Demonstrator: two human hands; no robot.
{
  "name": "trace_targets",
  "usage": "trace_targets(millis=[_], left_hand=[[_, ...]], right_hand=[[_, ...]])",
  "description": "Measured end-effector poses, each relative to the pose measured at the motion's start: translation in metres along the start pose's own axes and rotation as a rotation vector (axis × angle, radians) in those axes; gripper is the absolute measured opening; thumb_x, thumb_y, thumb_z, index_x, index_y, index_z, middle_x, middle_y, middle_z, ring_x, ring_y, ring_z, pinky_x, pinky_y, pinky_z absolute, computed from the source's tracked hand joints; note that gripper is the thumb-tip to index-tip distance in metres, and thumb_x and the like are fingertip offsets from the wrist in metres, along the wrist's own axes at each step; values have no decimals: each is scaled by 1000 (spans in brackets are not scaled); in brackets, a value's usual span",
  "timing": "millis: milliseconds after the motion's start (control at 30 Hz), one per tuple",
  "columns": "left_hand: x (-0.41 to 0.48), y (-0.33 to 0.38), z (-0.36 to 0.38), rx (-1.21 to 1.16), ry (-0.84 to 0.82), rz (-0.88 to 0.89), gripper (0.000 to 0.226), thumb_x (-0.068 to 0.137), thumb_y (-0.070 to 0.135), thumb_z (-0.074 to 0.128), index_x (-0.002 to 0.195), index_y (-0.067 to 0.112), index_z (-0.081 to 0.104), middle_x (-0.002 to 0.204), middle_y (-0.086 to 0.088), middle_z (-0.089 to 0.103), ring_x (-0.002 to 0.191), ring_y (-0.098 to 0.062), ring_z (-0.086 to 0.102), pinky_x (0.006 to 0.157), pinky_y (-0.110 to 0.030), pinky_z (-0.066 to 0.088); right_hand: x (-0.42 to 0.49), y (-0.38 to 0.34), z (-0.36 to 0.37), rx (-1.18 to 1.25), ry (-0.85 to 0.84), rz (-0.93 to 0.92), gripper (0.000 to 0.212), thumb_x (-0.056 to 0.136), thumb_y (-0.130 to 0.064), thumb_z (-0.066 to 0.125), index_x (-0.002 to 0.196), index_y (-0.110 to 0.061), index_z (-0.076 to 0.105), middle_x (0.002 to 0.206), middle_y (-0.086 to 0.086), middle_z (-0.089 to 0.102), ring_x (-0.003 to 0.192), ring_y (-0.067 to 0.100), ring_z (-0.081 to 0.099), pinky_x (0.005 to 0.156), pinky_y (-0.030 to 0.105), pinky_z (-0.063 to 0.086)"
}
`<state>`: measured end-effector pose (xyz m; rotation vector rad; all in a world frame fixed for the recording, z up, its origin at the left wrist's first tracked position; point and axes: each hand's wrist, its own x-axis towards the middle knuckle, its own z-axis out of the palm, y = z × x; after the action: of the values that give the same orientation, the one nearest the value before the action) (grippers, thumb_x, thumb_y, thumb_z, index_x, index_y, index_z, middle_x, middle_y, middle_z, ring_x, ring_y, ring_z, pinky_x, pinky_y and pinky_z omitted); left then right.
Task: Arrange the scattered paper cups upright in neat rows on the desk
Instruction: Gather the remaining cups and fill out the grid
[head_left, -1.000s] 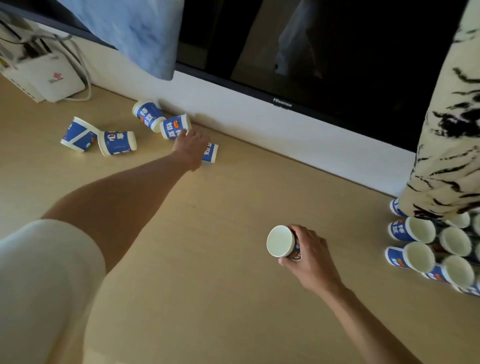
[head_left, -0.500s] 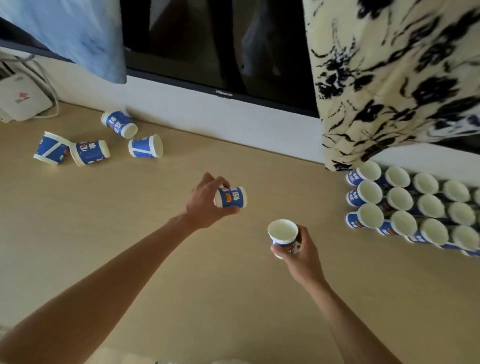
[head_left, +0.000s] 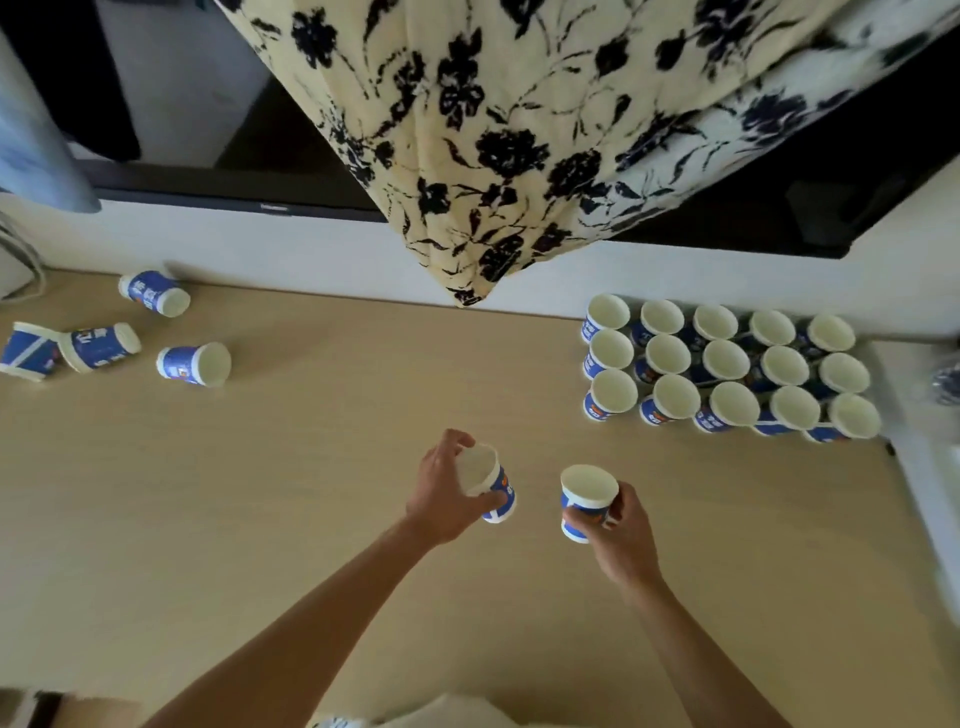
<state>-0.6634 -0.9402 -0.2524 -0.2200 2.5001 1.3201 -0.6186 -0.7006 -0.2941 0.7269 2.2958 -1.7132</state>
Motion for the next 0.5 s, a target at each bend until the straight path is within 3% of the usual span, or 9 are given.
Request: trace_targets(millis=[167, 300, 500], left_hand=[[-1, 21, 57, -21, 21, 67, 73, 62, 29, 88, 125, 24, 50, 115, 11, 54, 109, -12, 44, 86, -22, 32], [12, 40, 101, 17, 30, 156, 75, 62, 28, 86, 129, 26, 51, 123, 7, 56, 115, -19, 50, 92, -23, 34], [38, 57, 154, 16, 111, 174, 95, 58, 24, 88, 136, 21, 35, 124, 1, 53, 109, -18, 48, 89, -23, 34]], right_hand=[[8, 15, -42, 27, 43, 23, 55, 63, -28, 86, 111, -26, 59, 107, -7, 69, 98, 14, 67, 77, 28, 51], [16, 29, -74, 35, 85, 36, 50, 71, -19, 88, 112, -24, 59, 106, -6, 67, 98, 16, 66, 75, 28, 51], [19, 46, -114, 68, 117, 62, 55, 59, -35, 82, 109, -27, 60, 106, -6, 68, 96, 13, 67, 74, 26, 51]])
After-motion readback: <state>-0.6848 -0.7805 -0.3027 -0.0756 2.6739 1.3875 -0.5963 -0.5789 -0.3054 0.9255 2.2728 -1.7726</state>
